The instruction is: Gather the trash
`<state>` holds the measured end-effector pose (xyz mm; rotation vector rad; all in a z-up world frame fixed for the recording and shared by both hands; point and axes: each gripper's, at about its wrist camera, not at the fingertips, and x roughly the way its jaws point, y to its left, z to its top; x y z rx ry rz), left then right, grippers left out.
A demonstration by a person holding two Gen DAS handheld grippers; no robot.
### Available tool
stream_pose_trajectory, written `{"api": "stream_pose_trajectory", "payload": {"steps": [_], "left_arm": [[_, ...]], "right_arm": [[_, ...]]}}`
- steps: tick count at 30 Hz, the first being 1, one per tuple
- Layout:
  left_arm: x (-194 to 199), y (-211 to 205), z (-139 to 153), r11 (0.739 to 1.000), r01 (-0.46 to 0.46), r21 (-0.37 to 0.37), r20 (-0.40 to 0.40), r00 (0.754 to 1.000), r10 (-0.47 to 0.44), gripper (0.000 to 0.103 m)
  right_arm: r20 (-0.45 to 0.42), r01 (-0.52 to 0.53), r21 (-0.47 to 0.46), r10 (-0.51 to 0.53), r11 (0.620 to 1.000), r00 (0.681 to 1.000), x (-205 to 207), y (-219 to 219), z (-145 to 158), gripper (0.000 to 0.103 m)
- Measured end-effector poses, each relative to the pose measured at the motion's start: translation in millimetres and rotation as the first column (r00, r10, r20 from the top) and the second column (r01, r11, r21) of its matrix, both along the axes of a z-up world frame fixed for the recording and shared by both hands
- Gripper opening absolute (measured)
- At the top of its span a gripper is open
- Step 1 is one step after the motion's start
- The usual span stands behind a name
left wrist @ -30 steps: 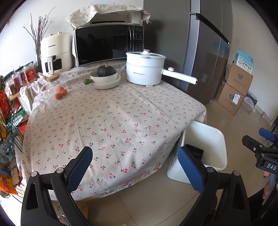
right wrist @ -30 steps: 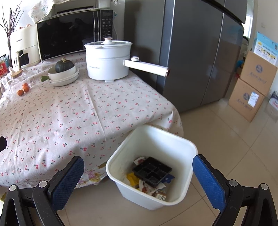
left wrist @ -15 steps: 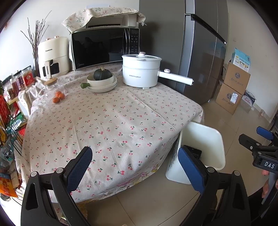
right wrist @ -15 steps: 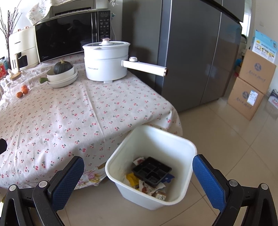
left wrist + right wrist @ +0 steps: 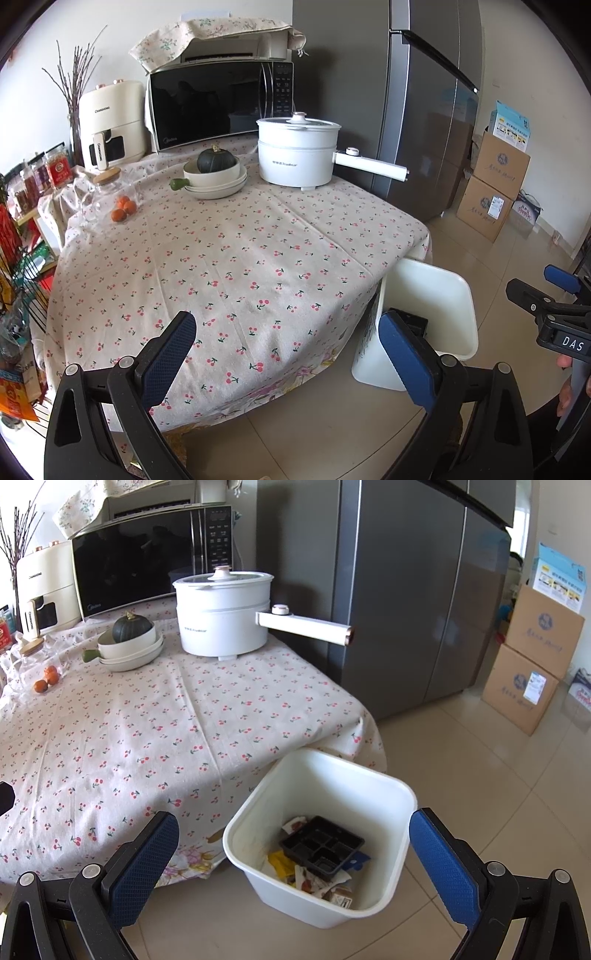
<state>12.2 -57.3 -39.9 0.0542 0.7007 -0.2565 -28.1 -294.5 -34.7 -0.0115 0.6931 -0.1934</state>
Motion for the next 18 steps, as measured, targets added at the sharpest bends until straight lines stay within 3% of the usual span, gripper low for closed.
{"api": "stream_pose_trajectory", "payload": {"steps": [18], "left_arm": [[-2.7,-0.9,1.6,1.0,0.01,-0.011,-0.001,1.0,-0.01,0.1]], "right_arm": [[0.026,-0.001,0.0,0.001,1.0,1.0,-2.7,-3.4,5.1,0.102]]}}
